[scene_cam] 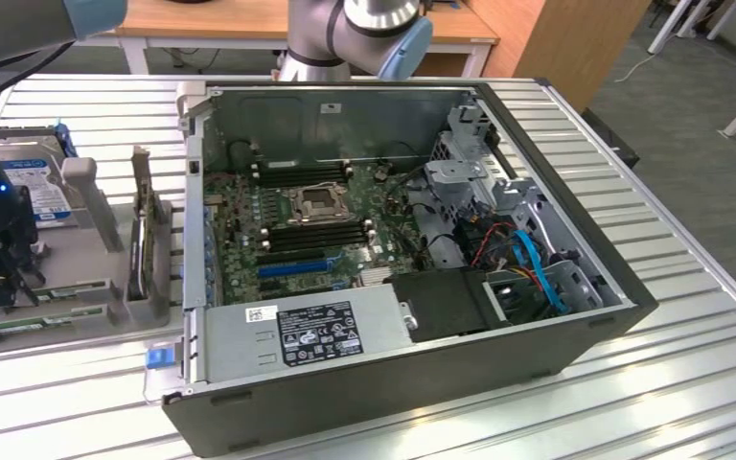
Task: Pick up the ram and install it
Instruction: 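Pick up the ram and move it above insertion slot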
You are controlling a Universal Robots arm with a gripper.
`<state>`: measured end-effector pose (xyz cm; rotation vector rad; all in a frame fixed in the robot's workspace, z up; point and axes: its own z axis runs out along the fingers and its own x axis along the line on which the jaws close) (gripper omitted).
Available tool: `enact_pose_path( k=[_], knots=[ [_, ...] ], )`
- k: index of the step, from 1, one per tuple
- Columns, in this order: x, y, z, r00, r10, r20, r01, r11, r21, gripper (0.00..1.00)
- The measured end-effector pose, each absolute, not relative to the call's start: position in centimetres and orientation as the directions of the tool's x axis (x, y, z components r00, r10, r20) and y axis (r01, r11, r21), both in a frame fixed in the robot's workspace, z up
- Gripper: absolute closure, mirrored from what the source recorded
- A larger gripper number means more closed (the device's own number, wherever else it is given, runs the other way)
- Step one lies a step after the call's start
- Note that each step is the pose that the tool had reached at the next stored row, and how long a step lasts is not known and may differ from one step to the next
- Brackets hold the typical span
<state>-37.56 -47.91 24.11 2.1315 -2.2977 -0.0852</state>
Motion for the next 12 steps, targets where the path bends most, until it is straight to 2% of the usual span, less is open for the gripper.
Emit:
enact_pose_path(
  k=[12],
  knots=[
    [-37.57,-48.05,23.94,-0.076,-0.997,-0.032,-0.996,0.074,0.044,0.7]
  ],
)
